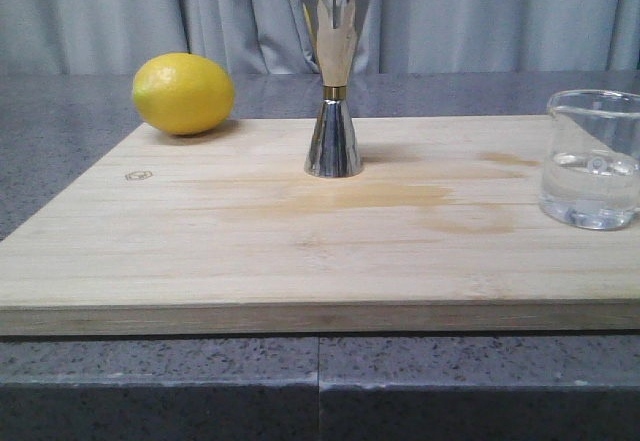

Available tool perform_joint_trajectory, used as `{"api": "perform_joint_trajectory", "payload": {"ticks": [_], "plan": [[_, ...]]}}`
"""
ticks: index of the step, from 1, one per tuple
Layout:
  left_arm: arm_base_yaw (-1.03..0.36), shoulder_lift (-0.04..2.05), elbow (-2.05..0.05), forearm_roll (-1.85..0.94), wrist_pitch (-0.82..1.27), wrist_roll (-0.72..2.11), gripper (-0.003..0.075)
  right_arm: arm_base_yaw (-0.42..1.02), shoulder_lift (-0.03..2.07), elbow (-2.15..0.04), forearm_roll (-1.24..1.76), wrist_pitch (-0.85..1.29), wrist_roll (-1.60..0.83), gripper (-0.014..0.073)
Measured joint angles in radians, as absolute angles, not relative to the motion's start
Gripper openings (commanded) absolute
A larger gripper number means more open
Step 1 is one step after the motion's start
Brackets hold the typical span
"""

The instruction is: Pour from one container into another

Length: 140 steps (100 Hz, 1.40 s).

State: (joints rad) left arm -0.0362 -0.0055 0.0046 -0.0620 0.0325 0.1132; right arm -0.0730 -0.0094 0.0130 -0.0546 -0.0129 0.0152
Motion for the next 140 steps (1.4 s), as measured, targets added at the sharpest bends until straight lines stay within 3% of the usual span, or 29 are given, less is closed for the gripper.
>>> {"api": "perform_joint_trajectory", "payload": {"ticks": [104, 140], "plan": [[-0.036, -0.005, -0.003, -0.112, -0.006, 0.113, -0.0019, -0.073, -0.009, -0.007, -0.048, -0.027, 0.015, -0.0071], [-0.036, 0.074, -0.288, -0.119, 0.230, 0.113, -0.0019, -0.073, 0.077, -0.295, -0.023, 0.225, 0.015, -0.0071]]}}
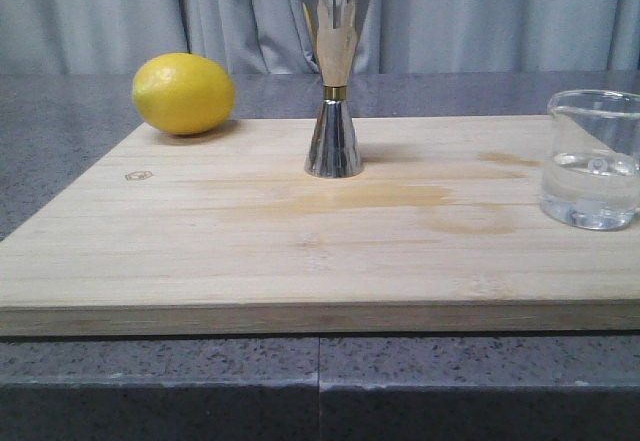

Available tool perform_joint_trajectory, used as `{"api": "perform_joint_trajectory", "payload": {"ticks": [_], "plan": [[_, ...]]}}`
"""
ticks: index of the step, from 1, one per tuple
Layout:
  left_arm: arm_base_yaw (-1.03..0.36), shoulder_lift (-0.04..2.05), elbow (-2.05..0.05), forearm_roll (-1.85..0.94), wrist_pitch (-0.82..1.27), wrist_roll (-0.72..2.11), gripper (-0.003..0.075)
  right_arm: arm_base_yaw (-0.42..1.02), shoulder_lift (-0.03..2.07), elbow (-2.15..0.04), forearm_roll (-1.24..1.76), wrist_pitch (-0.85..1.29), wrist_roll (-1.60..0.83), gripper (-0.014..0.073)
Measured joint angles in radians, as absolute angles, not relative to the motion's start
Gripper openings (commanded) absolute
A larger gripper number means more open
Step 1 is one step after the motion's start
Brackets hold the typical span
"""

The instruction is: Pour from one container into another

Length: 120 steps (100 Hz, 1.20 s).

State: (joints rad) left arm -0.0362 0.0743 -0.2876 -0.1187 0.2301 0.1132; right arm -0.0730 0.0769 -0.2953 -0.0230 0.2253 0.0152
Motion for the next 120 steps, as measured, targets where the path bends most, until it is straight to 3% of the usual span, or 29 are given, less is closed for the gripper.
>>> {"api": "perform_joint_trajectory", "payload": {"ticks": [35, 92, 98, 107, 120], "plan": [[-0.036, 0.324, -0.509, -0.119, 0.340, 0.113, -0.0019, -0.073, 0.311, -0.521, -0.013, 0.419, 0.015, -0.0071], [-0.036, 0.348, -0.511, -0.119, 0.339, 0.113, -0.0018, -0.073, 0.328, -0.523, 0.000, 0.431, 0.015, -0.0070], [-0.036, 0.348, -0.511, -0.119, 0.339, 0.113, -0.0008, -0.073, 0.328, -0.523, 0.000, 0.431, 0.015, -0.0021], [-0.036, 0.348, -0.511, -0.117, 0.339, 0.113, 0.0109, -0.073, 0.328, -0.523, 0.000, 0.431, 0.029, 0.0171], [-0.036, 0.348, -0.511, -0.113, 0.339, 0.113, 0.0433, -0.073, 0.328, -0.523, 0.000, 0.433, 0.040, 0.0444]]}}
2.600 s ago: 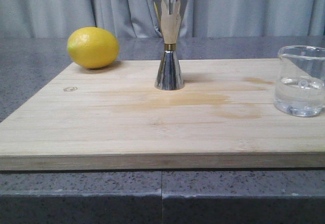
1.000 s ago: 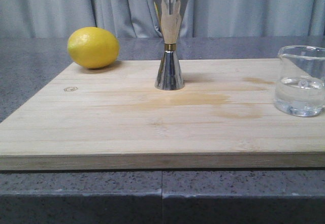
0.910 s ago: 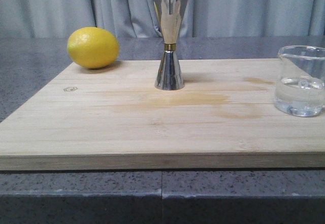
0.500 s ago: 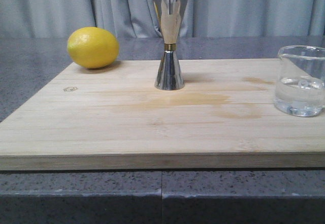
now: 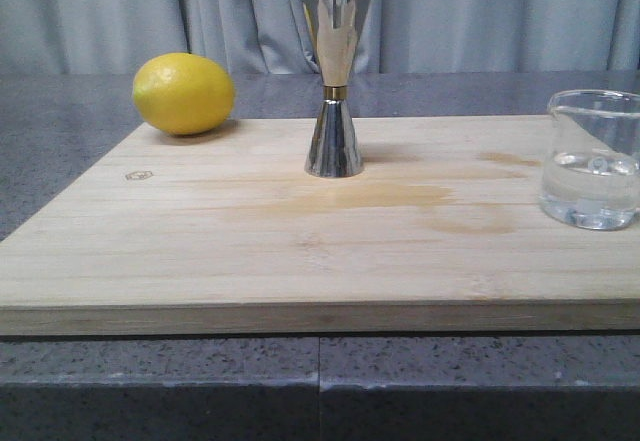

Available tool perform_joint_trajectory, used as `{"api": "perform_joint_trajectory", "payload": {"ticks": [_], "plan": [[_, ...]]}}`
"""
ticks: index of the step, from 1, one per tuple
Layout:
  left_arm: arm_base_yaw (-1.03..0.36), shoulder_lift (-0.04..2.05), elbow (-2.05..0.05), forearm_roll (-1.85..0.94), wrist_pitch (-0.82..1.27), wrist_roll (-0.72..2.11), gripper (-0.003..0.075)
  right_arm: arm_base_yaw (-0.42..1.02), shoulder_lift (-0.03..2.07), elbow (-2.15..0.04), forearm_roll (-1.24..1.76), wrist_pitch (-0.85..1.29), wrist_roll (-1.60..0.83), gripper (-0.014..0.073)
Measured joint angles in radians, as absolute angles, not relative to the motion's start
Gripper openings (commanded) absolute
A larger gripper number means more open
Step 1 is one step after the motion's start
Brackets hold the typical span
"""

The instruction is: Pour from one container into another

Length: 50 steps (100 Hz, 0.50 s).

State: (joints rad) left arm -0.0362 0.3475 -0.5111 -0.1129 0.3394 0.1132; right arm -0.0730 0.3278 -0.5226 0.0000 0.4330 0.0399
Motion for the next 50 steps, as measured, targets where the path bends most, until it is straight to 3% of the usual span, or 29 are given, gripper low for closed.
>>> {"api": "perform_joint_trajectory", "payload": {"ticks": [4, 11, 50], "plan": [[-0.036, 0.348, -0.511, -0.112, 0.339, 0.113, 0.0509, -0.073, 0.328, -0.523, 0.000, 0.433, 0.042, 0.0491], [-0.036, 0.348, -0.511, -0.112, 0.339, 0.113, 0.0563, -0.073, 0.328, -0.523, 0.005, 0.434, 0.042, 0.0521], [-0.036, 0.348, -0.511, -0.123, 0.339, 0.113, 0.0482, -0.073, 0.328, -0.523, 0.005, 0.436, 0.044, 0.0521]]}}
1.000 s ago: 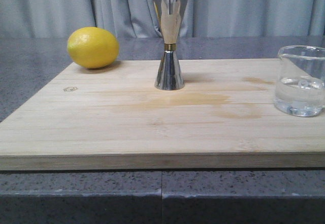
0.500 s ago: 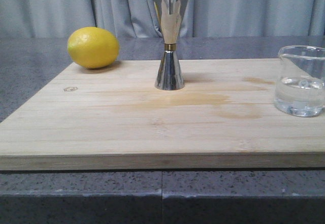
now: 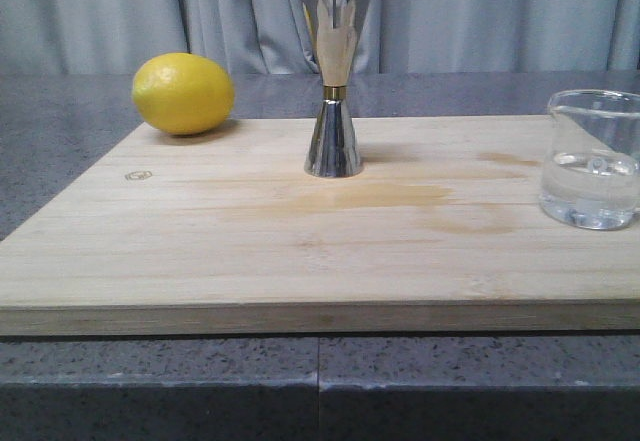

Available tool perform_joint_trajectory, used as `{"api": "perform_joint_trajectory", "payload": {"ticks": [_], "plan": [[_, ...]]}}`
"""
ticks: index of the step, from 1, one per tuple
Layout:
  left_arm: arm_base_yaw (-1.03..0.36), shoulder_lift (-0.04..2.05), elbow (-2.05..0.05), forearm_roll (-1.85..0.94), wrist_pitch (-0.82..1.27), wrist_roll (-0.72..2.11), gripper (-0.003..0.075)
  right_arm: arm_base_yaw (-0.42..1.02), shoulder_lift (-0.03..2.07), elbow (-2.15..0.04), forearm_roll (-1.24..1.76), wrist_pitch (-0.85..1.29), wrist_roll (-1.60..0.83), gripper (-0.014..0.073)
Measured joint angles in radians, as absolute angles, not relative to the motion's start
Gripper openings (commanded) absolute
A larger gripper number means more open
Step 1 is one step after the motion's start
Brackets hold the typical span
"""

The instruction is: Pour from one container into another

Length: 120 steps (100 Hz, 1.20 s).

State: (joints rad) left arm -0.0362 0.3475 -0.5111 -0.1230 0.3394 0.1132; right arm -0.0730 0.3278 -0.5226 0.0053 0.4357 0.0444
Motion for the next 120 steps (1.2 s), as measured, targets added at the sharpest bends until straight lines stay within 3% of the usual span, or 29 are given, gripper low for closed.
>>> {"api": "perform_joint_trajectory", "payload": {"ticks": [25, 59, 92, 120], "plan": [[-0.036, 0.348, -0.518, -0.157, 0.358, 0.113, 0.0418, -0.073, 0.328, -0.529, 0.016, 0.450, 0.044, 0.0521], [-0.036, 0.462, -0.727, -0.241, 0.664, 0.225, 0.0395, -0.073, 0.435, -0.698, 0.027, 0.688, -0.055, 0.0521], [-0.036, 0.665, -0.782, -0.818, 0.771, 0.836, 0.0386, -0.073, 0.568, -0.753, 0.205, 0.787, -0.256, 0.0521], [-0.036, 0.910, -0.782, -1.216, 0.915, 1.320, 0.0386, -0.073, 0.588, -0.753, 0.231, 0.783, -0.284, 0.0521]]}}
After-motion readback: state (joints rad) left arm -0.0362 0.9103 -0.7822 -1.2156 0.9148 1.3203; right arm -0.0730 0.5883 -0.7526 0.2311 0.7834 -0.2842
